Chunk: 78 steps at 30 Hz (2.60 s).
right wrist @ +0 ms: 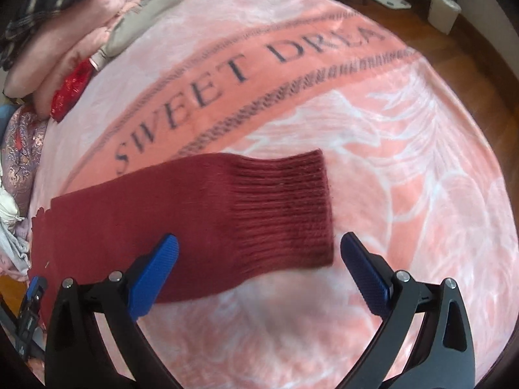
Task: Fold small clothes
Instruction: 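Reach the right gripper to the sweater sleeve cuff and grasp it, then carry the held sleeve across the sweater body and open the right gripper, then grasp the other sleeve cuff with the left gripper and lay it across the body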
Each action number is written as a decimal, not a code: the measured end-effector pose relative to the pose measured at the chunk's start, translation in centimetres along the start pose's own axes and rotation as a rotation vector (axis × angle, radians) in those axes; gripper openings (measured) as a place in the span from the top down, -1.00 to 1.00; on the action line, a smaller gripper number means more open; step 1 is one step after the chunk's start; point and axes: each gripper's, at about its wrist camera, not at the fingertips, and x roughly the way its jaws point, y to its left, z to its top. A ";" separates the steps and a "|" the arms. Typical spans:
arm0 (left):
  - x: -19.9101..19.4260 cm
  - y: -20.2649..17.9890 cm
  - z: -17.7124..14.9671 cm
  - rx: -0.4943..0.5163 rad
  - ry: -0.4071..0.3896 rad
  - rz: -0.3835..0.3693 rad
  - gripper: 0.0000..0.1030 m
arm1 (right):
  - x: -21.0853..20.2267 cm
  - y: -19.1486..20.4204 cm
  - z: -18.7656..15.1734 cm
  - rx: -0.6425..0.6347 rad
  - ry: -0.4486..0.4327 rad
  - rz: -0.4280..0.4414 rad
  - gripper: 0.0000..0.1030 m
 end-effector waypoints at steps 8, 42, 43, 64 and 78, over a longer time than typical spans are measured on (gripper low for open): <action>1.5 1.3 0.6 -0.027 0.008 0.048 -0.93 | 0.7 -0.8 0.4 -0.040 -0.010 0.006 0.17; -5.2 24.0 0.9 -0.136 0.048 0.111 -0.93 | -3.5 40.0 -12.6 -0.834 -0.029 0.272 0.89; -5.3 24.8 0.8 -0.151 0.050 0.106 -0.93 | -2.9 41.4 -12.8 -0.847 -0.013 0.282 0.89; 0.6 15.4 -1.3 -0.080 0.207 -0.033 -0.93 | -5.2 34.5 -10.2 -0.628 0.010 0.406 0.12; 1.6 10.5 -1.1 -0.140 0.194 -0.179 0.68 | -4.5 27.1 -9.3 -0.565 0.015 0.350 0.22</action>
